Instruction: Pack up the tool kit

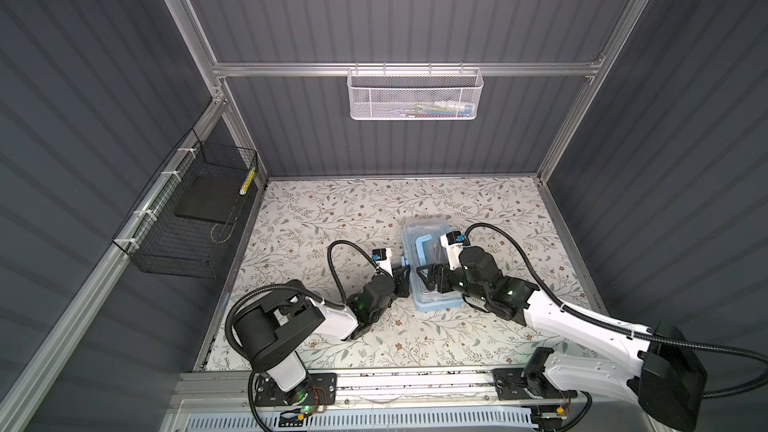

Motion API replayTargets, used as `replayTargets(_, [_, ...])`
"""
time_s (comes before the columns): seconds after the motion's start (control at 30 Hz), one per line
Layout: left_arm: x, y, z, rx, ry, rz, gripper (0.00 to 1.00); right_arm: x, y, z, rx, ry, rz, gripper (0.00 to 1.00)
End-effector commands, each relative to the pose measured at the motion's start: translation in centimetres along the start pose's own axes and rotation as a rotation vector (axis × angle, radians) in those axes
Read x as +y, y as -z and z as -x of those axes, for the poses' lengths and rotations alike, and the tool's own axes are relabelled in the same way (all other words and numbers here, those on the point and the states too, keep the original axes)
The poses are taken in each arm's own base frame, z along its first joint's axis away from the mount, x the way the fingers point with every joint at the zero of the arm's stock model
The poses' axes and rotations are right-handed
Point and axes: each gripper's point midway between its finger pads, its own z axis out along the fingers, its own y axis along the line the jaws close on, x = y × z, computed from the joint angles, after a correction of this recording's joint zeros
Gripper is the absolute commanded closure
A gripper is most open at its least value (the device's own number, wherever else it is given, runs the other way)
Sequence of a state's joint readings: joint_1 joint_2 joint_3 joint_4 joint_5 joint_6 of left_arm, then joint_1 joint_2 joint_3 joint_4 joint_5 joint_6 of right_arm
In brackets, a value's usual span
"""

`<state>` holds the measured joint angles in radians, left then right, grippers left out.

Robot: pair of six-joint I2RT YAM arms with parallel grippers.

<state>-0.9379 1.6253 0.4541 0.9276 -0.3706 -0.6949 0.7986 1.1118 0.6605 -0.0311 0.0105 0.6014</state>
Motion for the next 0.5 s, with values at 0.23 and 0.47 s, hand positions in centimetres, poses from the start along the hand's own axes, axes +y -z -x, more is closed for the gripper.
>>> replayTargets(0.23, [0.9,-1.5,2.7,0.050,0.091,-0.027,0.67,-4.1,6.1,4.9,-0.094,-0.058,-0.214,0.16])
replayTargets(0.47, [1.0,-2.3,4.1,0.119,0.184,-0.039,0.65,-7.2,6.7,5.9,-0.062,-0.102,-0.324,0.18])
